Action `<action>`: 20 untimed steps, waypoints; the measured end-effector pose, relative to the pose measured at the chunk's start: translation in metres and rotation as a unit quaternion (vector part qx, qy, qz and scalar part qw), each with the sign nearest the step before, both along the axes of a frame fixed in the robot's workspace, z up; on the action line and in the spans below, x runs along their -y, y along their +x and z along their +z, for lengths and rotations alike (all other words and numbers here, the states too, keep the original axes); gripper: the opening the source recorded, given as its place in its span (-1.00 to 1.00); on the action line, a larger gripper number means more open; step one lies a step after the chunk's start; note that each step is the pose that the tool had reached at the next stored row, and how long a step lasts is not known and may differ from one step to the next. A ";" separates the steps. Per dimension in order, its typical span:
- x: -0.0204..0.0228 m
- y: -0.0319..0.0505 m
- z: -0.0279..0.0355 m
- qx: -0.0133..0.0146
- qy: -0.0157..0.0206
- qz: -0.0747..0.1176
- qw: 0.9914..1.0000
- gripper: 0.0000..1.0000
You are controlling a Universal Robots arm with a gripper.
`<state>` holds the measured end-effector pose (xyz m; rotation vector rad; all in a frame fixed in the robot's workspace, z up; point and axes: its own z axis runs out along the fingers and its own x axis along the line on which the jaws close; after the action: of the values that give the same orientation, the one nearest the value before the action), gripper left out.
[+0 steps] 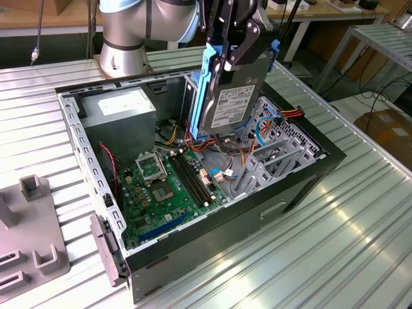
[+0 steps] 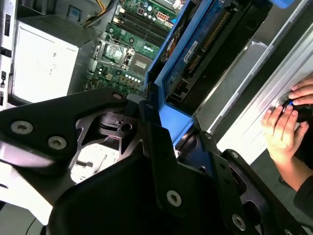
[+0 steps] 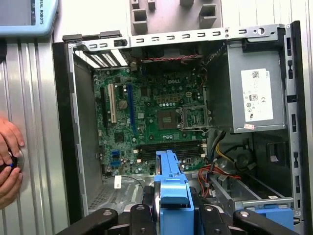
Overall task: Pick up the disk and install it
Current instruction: 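Insert the disk into the insertion slot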
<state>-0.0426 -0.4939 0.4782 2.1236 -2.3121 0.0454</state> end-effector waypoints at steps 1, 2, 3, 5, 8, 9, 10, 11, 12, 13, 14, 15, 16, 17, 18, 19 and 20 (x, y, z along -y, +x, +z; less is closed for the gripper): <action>0.0020 0.0002 -0.0001 0.000 0.000 0.000 1.000 -0.26; 0.0062 0.0006 -0.0002 0.000 0.000 -0.001 1.000 -0.26; 0.0086 0.0009 -0.0001 0.000 0.000 -0.001 1.000 -0.26; 0.0138 0.0015 -0.0003 0.000 0.000 -0.001 1.000 -0.26; 0.0229 0.0030 -0.0004 -0.001 0.000 -0.002 1.000 -0.26; 0.0259 0.0040 -0.0006 -0.001 0.000 -0.002 1.000 -0.26; 0.0282 0.0054 -0.0007 -0.001 0.000 -0.003 1.000 -0.26; 0.0301 0.0069 -0.0008 -0.001 0.000 -0.003 1.000 -0.26; 0.0323 0.0097 -0.0010 -0.002 0.000 -0.003 1.000 -0.26; 0.0336 0.0125 -0.0011 -0.002 0.000 -0.003 1.000 -0.26; 0.0346 0.0148 -0.0012 -0.002 0.000 -0.003 1.000 -0.26; 0.0356 0.0177 -0.0013 -0.003 0.000 -0.003 1.000 -0.26; 0.0363 0.0206 -0.0015 -0.003 0.000 -0.003 1.000 -0.26; 0.0372 0.0254 -0.0018 -0.003 0.000 -0.003 1.000 -0.26; 0.0377 0.0295 -0.0021 -0.003 0.000 -0.003 1.000 -0.26; 0.0380 0.0340 -0.0023 -0.003 0.000 -0.003 1.000 -0.26; 0.0386 0.0415 -0.0025 -0.003 0.000 -0.003 1.000 -0.26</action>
<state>-0.0011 -0.5326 0.4757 2.1134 -2.3143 0.0382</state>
